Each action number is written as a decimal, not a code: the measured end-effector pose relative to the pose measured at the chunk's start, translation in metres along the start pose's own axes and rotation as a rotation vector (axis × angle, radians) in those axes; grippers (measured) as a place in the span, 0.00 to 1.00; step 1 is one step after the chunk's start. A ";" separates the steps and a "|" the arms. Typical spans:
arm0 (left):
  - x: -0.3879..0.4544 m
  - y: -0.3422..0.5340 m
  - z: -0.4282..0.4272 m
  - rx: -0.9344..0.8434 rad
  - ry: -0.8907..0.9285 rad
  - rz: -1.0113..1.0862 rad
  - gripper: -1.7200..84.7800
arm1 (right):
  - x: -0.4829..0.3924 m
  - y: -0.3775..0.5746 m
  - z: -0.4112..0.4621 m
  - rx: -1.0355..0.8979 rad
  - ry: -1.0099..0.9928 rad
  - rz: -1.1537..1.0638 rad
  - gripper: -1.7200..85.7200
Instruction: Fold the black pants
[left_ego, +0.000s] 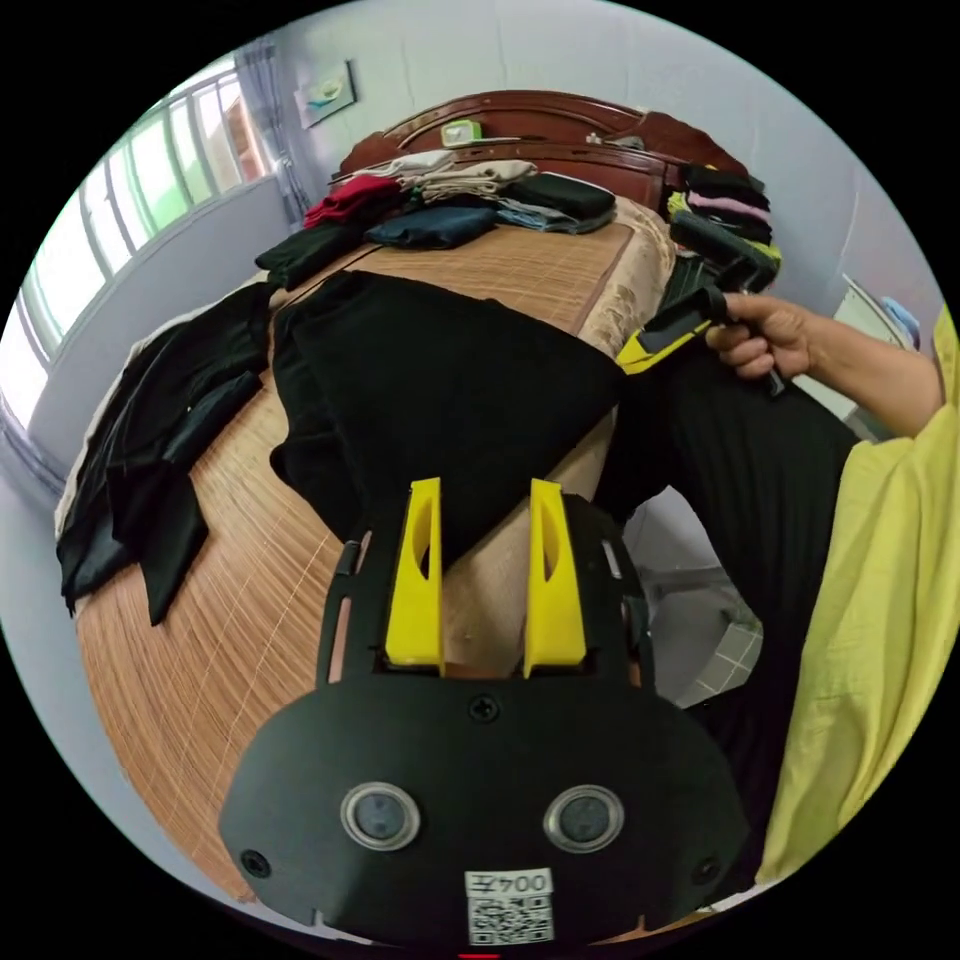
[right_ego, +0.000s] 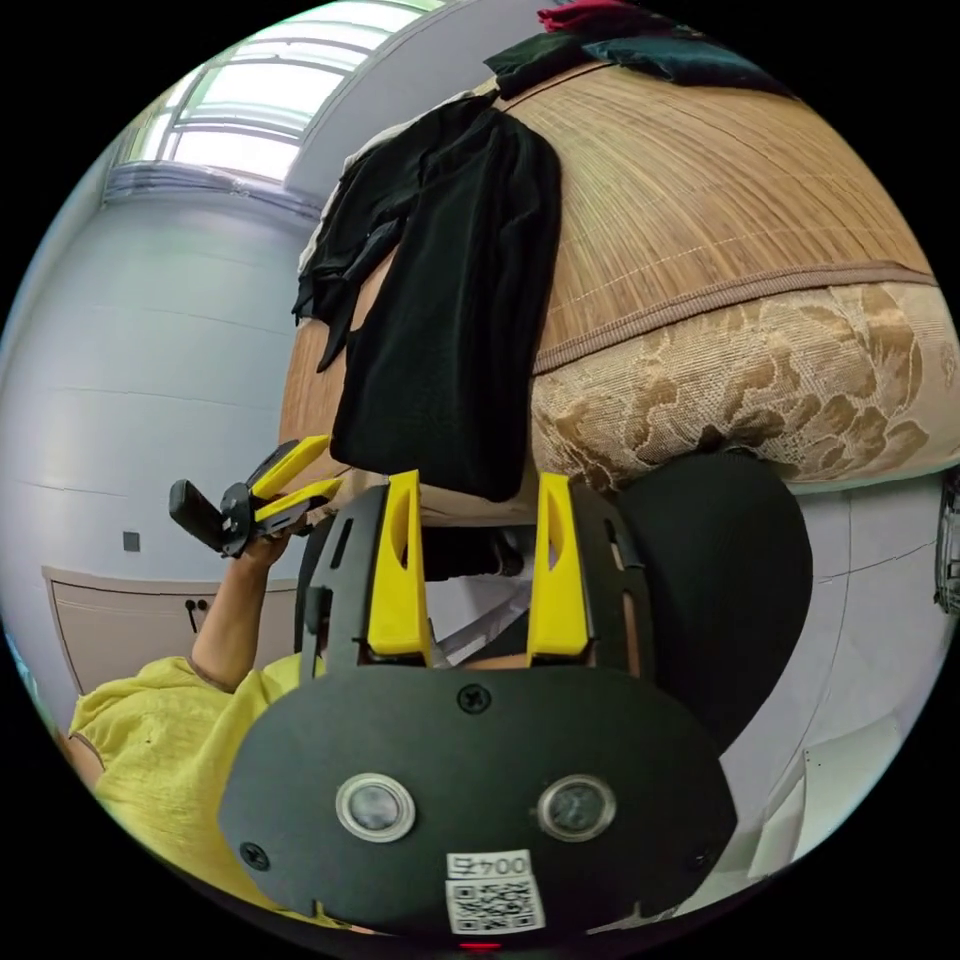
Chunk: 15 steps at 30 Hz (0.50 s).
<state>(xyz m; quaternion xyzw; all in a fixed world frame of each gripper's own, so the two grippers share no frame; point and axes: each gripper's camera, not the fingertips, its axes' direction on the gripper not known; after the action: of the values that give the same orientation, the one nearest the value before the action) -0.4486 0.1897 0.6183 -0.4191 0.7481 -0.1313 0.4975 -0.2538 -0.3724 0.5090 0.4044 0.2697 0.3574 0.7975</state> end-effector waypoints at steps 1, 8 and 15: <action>0.008 -0.005 0.003 -0.004 -0.013 0.030 0.17 | 0.000 -0.004 0.004 -0.030 0.004 0.012 0.21; 0.037 -0.040 0.019 -0.058 -0.074 0.159 0.19 | 0.012 -0.023 0.012 -0.075 -0.124 0.121 0.20; 0.046 -0.062 0.026 -0.105 -0.085 0.194 0.20 | 0.001 -0.036 0.000 -0.056 -0.149 0.161 0.11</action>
<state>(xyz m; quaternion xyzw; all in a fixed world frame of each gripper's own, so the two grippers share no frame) -0.4033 0.1225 0.6148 -0.3755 0.7693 -0.0253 0.5163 -0.2407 -0.3865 0.4790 0.4279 0.1662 0.3968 0.7949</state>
